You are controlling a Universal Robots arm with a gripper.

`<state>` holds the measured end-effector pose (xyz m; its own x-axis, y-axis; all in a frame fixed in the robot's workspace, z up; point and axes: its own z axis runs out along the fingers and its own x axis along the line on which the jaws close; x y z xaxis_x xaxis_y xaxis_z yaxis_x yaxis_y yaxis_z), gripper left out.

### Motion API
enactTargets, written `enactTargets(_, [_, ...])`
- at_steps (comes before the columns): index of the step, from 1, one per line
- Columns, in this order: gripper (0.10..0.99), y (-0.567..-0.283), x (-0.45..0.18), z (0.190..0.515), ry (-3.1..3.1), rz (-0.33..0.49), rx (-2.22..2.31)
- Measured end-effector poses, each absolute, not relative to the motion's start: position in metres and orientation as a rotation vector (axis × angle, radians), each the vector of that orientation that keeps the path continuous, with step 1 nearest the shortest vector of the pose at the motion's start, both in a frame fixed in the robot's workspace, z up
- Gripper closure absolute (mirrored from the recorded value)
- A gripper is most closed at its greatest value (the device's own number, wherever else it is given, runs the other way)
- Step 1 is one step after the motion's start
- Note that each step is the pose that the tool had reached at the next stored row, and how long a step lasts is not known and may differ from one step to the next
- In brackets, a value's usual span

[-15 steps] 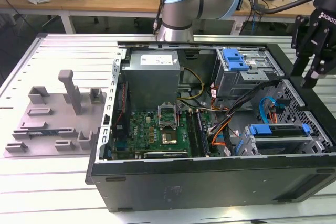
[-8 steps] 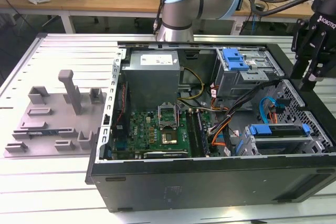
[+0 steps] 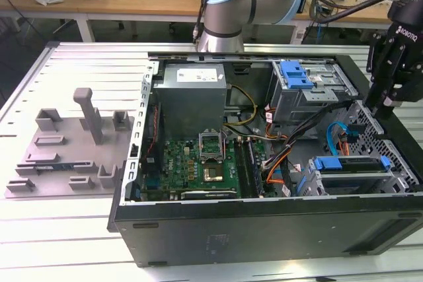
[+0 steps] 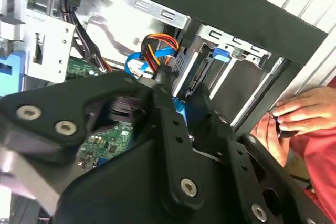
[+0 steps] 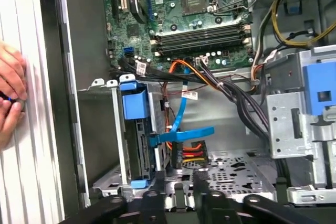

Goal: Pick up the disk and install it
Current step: 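Insert the first disk wire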

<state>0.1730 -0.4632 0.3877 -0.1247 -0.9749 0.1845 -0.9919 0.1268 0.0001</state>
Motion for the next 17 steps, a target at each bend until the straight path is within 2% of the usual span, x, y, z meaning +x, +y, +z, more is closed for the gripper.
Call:
enactTargets(1, [0.796, -0.463, 0.172, 0.386, -2.246, 0.198, 1.969])
enactTargets(17, [0.796, -0.436, 0.162, 0.372, -2.195, 0.348, 1.903])
